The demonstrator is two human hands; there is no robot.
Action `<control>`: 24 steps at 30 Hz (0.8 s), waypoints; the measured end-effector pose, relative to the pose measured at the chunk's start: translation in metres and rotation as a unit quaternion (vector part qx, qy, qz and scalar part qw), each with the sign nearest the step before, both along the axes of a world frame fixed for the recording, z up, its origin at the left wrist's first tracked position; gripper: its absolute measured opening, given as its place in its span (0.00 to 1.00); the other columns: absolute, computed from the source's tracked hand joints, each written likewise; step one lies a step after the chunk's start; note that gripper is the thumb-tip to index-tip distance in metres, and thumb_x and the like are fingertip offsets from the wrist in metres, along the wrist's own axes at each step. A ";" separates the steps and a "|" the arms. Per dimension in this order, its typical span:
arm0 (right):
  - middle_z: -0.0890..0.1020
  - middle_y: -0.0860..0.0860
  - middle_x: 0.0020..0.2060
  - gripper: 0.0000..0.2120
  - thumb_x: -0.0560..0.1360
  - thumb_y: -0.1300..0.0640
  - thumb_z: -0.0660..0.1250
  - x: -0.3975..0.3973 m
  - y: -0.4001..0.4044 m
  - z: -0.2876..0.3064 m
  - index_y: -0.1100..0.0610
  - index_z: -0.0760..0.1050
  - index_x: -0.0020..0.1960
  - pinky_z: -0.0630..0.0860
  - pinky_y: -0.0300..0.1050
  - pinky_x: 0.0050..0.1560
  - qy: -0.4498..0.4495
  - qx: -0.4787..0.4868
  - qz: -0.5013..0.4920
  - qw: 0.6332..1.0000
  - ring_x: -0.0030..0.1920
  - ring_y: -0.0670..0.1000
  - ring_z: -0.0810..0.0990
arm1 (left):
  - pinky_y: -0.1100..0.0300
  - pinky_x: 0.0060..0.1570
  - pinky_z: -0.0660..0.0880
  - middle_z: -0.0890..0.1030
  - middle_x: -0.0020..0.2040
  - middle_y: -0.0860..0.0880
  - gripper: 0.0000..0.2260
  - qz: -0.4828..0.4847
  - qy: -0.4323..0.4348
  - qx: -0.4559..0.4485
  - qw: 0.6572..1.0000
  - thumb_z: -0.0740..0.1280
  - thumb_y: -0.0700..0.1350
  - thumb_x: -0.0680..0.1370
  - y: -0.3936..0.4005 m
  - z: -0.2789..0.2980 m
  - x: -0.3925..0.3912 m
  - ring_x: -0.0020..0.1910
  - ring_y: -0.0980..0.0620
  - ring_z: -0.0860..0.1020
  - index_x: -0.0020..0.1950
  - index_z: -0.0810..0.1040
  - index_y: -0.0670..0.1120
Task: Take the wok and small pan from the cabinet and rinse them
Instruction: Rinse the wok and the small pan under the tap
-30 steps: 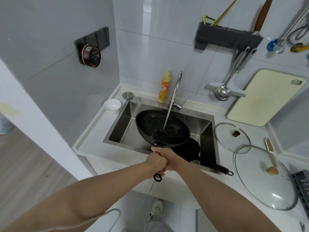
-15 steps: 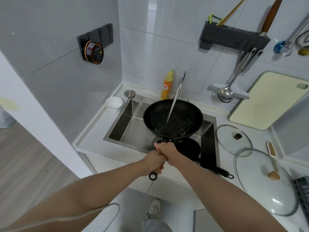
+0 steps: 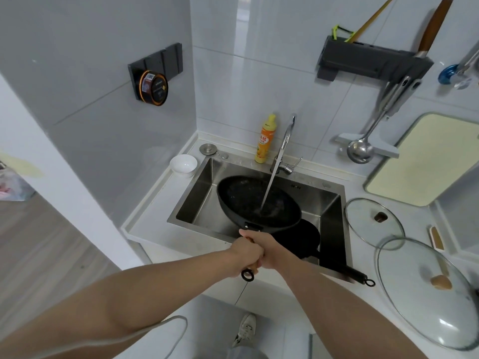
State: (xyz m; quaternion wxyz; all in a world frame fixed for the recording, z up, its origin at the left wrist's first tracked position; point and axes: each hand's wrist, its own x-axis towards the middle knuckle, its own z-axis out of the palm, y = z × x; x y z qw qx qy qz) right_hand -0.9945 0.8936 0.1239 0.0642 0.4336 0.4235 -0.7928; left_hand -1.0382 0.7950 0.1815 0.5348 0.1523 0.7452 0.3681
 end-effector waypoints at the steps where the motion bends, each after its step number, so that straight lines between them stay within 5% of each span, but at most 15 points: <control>1: 0.79 0.58 0.41 0.12 0.76 0.52 0.71 -0.003 -0.004 -0.004 0.61 0.75 0.48 0.79 0.47 0.45 0.007 0.006 0.001 1.000 0.45 0.55 0.80 | 0.58 0.32 0.75 0.76 0.33 0.43 0.09 -0.010 0.017 0.000 1.000 0.59 0.37 0.77 -0.004 -0.004 -0.003 0.28 0.50 0.74 0.52 0.76 0.37; 4: 0.77 0.57 0.39 0.12 0.75 0.53 0.73 -0.012 -0.013 -0.007 0.58 0.74 0.42 0.77 0.48 0.46 0.026 0.028 -0.008 0.999 0.43 0.55 0.79 | 0.58 0.28 0.75 0.76 0.36 0.42 0.11 -0.026 0.034 0.015 0.999 0.60 0.38 0.78 -0.017 -0.009 -0.012 0.31 0.49 0.75 0.59 0.73 0.38; 8: 0.80 0.54 0.31 0.12 0.76 0.56 0.73 -0.022 -0.013 -0.002 0.59 0.73 0.40 0.77 0.45 0.38 -0.012 0.078 -0.031 0.996 0.34 0.51 0.81 | 0.60 0.25 0.73 0.74 0.36 0.44 0.01 -0.021 0.020 0.047 0.998 0.62 0.38 0.78 -0.023 -0.011 -0.021 0.29 0.52 0.74 0.47 0.72 0.43; 15: 0.75 0.54 0.29 0.15 0.75 0.58 0.73 -0.027 -0.001 0.007 0.59 0.73 0.32 0.71 0.44 0.34 -0.071 0.210 -0.021 0.975 0.30 0.51 0.74 | 0.64 0.22 0.68 0.72 0.31 0.45 0.11 0.002 -0.059 0.069 0.996 0.62 0.37 0.78 -0.015 -0.012 -0.020 0.20 0.55 0.69 0.36 0.70 0.43; 20: 0.76 0.57 0.34 0.09 0.72 0.60 0.71 -0.019 0.012 0.020 0.58 0.74 0.35 0.72 0.48 0.41 -0.053 0.119 -0.006 0.991 0.36 0.53 0.77 | 0.63 0.25 0.68 0.70 0.28 0.45 0.10 0.040 -0.150 0.051 0.987 0.62 0.35 0.76 0.003 0.001 -0.023 0.25 0.52 0.67 0.34 0.70 0.42; 24: 0.80 0.58 0.40 0.06 0.75 0.59 0.71 -0.009 0.007 0.008 0.59 0.77 0.41 0.76 0.48 0.46 -0.044 0.059 -0.004 0.997 0.42 0.55 0.80 | 0.62 0.27 0.70 0.71 0.29 0.45 0.06 0.014 -0.129 0.019 0.991 0.60 0.35 0.75 0.003 -0.005 -0.017 0.27 0.52 0.69 0.39 0.72 0.41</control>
